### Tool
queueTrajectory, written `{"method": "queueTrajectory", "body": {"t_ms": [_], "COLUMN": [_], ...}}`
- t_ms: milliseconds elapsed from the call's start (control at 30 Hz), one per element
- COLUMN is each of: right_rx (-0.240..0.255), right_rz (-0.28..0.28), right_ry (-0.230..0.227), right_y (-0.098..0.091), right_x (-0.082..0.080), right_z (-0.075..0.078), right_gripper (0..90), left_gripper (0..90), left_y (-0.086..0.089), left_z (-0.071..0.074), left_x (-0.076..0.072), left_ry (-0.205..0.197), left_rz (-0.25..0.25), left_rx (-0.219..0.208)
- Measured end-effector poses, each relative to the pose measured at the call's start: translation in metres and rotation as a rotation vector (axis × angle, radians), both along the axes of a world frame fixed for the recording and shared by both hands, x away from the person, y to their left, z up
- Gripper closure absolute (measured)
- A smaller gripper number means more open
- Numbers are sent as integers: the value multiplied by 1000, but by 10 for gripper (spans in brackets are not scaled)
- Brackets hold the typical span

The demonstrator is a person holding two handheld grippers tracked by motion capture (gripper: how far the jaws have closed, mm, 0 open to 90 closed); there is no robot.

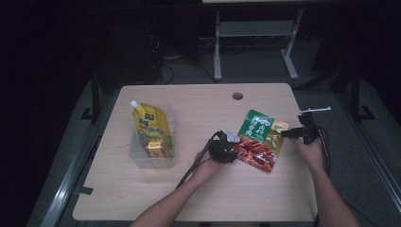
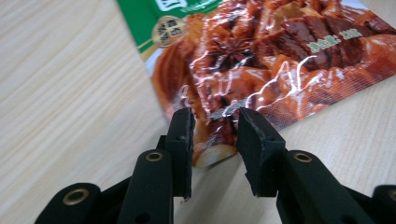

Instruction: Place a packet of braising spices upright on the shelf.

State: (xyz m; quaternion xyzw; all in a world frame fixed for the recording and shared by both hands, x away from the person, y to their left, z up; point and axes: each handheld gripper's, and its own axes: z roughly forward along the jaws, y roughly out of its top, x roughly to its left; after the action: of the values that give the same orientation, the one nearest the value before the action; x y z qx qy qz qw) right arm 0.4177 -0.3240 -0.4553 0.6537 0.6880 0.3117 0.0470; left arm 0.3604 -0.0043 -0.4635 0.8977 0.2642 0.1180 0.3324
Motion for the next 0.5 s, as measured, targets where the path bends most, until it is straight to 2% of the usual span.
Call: {"method": "queueTrajectory", "body": {"t_ms": [333,500], "right_rx": [17,55], "right_rz": [-20,-23], "right_ry": [-32,-36], "right_y": [-7,-9], "right_x": [12,14], "right_z": [-4,-8], "right_gripper": [550,567], "left_gripper": [678,679], "left_y": [-2,-3], "left_z": [1,2], "left_x": [2,2], "left_ry": [18,17], "left_rz": [-8,-10], "left_rx": [8,13]}}
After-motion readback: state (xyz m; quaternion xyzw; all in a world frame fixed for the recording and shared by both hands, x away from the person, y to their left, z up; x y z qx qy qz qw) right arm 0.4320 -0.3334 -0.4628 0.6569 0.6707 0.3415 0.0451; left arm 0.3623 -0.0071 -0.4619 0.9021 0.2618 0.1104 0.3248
